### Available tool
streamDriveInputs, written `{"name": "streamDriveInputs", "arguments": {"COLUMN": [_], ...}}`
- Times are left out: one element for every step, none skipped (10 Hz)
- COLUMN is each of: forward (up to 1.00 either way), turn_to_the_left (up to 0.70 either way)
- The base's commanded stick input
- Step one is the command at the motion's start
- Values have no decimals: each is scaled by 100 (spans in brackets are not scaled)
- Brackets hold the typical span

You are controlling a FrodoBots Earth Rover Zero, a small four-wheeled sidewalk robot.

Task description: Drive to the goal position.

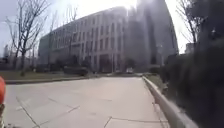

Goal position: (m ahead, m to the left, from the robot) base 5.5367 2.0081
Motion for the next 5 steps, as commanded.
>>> {"name": "streamDriveInputs", "arguments": {"forward": [70,70,70,70,70], "turn_to_the_left": [29,22,16,9,3]}}
